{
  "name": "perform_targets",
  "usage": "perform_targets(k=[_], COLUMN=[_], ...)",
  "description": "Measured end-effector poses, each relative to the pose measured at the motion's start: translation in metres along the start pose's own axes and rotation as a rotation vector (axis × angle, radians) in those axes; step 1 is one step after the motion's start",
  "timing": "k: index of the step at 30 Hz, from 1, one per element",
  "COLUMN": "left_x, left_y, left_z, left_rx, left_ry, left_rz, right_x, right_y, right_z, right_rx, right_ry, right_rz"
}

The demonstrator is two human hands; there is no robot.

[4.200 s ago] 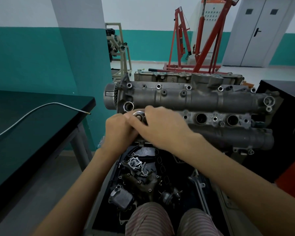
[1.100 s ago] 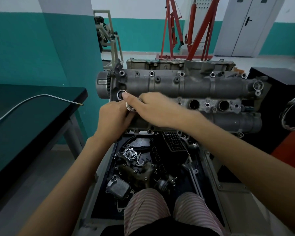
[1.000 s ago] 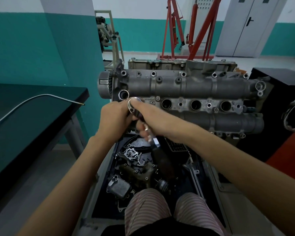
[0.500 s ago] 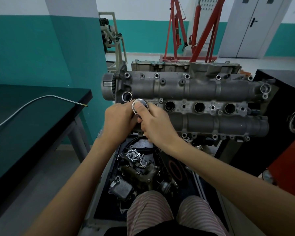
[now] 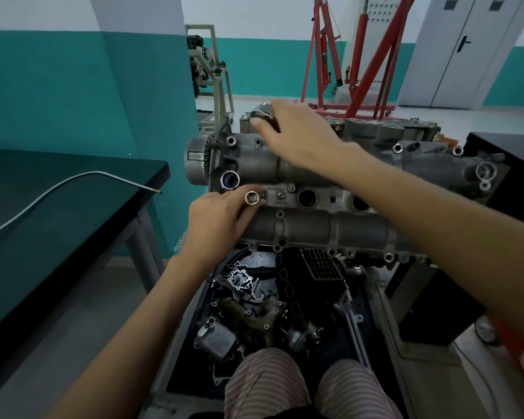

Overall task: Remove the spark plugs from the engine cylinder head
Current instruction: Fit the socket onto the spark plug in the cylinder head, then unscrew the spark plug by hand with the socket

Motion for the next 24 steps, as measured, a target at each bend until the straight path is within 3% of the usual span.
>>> perform_targets(k=[6, 13, 16, 20, 24], left_x=[0.002, 0.004, 0.003, 0.0, -0.002], left_y=[0.003, 0.004, 0.004, 0.003, -0.002], left_z=[0.0, 0.0, 0.0, 0.0, 0.001], left_rx=[0.028, 0.001, 0.008, 0.049, 0.1], left_ry=[-0.002, 0.031, 0.035, 0.056, 0.05], left_rz=[0.017, 0.018, 0.018, 0.021, 0.144], right_x=[-0.009, -0.011, -0.009, -0.005, -0.006], right_y=[0.03, 0.047, 0.048, 0.042, 0.017], right_z=[-0.042, -0.051, -0.041, -0.02, 0.022], right_rx=[0.126, 0.184, 0.177, -0.034, -0.343], right_ry=[-0.113, -0.092, -0.116, -0.175, -0.092], right_rz=[0.307, 0.054, 0.079, 0.24, 0.003])
Point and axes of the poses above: each hand's wrist, its own z-axis away from the middle knuckle, its own y-axis out of the palm, x = y × z, the point moved 8 cm from there along -z, towards the middle knuckle, and after that the axes turned 3 degrees about -x, right-handed, at the moved point
